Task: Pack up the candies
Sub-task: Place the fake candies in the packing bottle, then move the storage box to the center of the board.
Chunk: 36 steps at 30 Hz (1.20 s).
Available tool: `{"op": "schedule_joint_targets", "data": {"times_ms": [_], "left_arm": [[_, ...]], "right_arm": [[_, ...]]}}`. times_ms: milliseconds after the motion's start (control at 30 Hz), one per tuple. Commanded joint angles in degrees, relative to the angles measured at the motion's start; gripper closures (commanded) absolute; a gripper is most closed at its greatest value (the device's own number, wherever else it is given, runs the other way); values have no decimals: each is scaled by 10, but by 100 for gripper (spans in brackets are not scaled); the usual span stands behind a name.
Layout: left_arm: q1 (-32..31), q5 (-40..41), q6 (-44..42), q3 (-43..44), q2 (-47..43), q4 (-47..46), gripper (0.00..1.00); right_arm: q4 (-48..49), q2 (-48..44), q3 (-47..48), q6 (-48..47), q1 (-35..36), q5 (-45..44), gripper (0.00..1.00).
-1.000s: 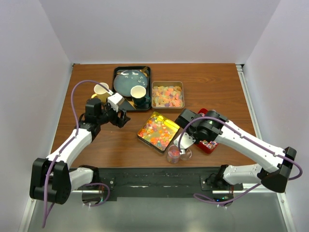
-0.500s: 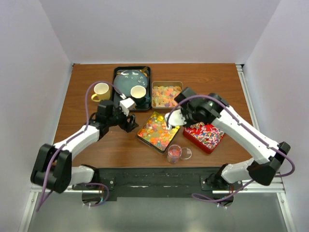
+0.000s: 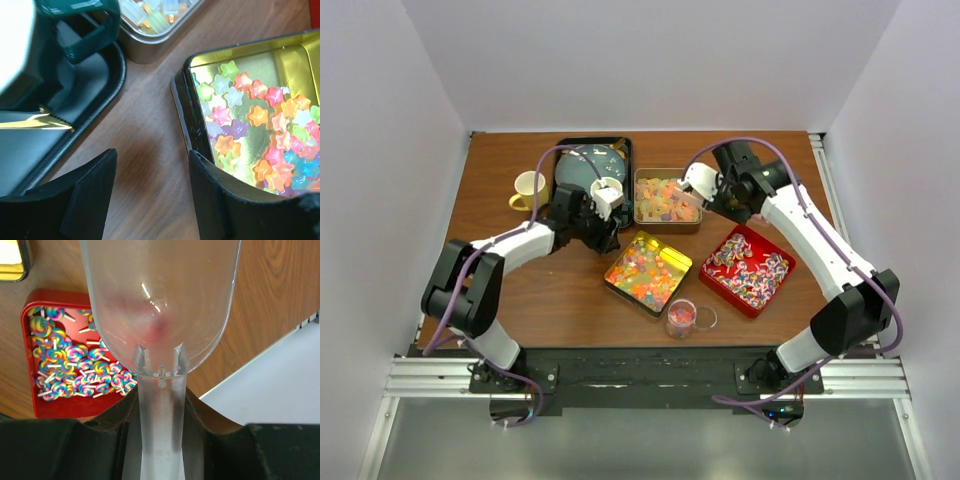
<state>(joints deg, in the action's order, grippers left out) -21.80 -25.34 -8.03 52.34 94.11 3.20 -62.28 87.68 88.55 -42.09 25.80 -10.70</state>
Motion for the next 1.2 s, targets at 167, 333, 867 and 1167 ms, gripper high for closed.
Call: {"op": "schedule_joint_targets", "data": {"times_ms": [167, 333, 867, 1167], "left_arm": [[-9, -31, 25, -6, -137, 35, 37], [-12, -61, 16, -6, -99, 52, 36], [-42, -46, -12, 6, -18, 51, 40], [-25, 19, -25, 3, -34, 111, 70]], "right_arm": [[29, -8, 48, 46, -17, 16, 100], [44, 5, 38, 55, -26, 27, 100], [48, 51, 72, 69, -44, 52, 100], [49, 58, 88, 68, -46, 48, 100]]}}
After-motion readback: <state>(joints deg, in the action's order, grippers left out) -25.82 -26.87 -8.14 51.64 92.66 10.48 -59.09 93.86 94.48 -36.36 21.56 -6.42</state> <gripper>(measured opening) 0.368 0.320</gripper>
